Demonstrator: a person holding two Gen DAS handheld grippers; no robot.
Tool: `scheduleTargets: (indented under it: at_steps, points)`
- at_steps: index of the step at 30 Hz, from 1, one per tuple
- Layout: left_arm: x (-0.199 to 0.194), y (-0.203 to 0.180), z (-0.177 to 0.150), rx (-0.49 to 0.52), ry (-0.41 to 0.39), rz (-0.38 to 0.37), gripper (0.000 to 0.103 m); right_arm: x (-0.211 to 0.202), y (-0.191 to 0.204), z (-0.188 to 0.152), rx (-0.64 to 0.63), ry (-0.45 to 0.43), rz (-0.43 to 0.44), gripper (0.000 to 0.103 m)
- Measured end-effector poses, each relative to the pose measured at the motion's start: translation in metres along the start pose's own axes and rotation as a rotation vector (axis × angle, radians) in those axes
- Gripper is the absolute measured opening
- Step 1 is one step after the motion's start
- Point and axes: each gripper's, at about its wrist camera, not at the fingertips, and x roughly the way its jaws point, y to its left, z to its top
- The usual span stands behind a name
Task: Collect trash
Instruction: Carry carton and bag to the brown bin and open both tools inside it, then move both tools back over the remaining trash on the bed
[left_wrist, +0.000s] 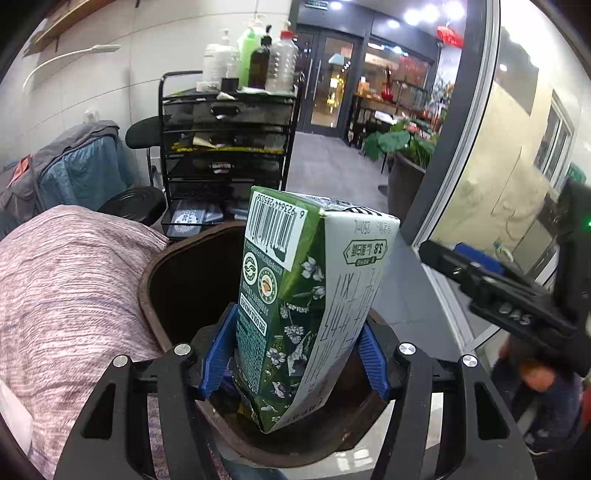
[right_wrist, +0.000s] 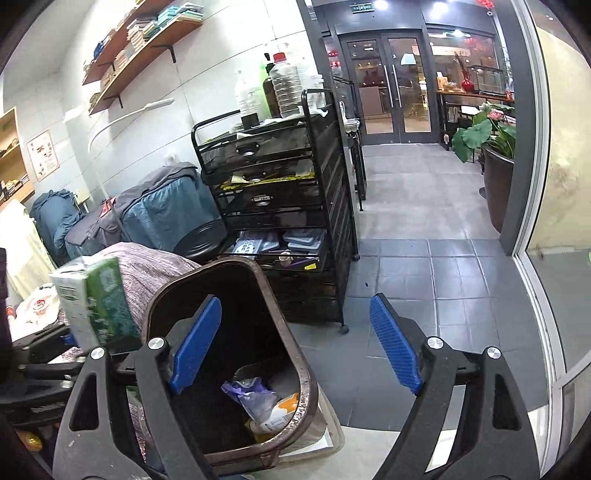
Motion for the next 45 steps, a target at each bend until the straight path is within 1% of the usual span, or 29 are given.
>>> scheduleTargets:
  at_steps: [7, 12, 13, 15, 18, 22, 27, 30, 38, 42, 45]
  points:
    - [0.029, -0.001, 0.001, 0.002, 0.068, 0.024, 0.06, -0.001, -0.005, -0.001, 0.01, -0.002, -0.006, 0.082]
    - [0.036, -0.004, -0.001, 0.026, 0.08, 0.049, 0.061, 0.0, -0.005, -0.002, 0.015, 0.002, -0.006, 0.082]
    - [0.036, -0.006, -0.001, 0.037, 0.079, 0.055, 0.063, 0.0, -0.005, -0.002, 0.015, 0.003, -0.006, 0.082]
    - [0.036, -0.008, -0.002, 0.048, 0.074, 0.063, 0.079, 0.0, -0.004, -0.002, 0.018, 0.003, -0.007, 0.082]
    - [0.031, -0.009, -0.002, 0.06, 0.052, 0.074, 0.087, 0.0, -0.004, -0.002, 0.018, 0.003, -0.007, 0.082]
    - [0.026, -0.007, 0.0, 0.06, 0.033, 0.091, 0.09, -0.002, -0.003, -0.001, 0.02, -0.006, -0.01, 0.082]
    - [0.007, -0.007, 0.002, 0.065, -0.011, 0.129, 0.096, -0.004, 0.002, 0.001, 0.016, -0.014, -0.002, 0.083]
    - [-0.009, -0.003, 0.001, 0.055, -0.043, 0.159, 0.097, -0.003, 0.008, 0.002, 0.007, -0.014, 0.016, 0.084]
    - [-0.063, 0.013, -0.007, 0.0, -0.143, 0.242, 0.097, -0.001, 0.038, 0.0, -0.028, -0.013, 0.1, 0.084]
    - [-0.091, 0.031, -0.013, -0.051, -0.184, 0.261, 0.097, 0.002, 0.06, -0.001, -0.061, -0.005, 0.155, 0.084]
    - [-0.107, 0.044, -0.019, -0.079, -0.203, 0.299, 0.097, 0.004, 0.079, -0.003, -0.084, 0.004, 0.198, 0.084]
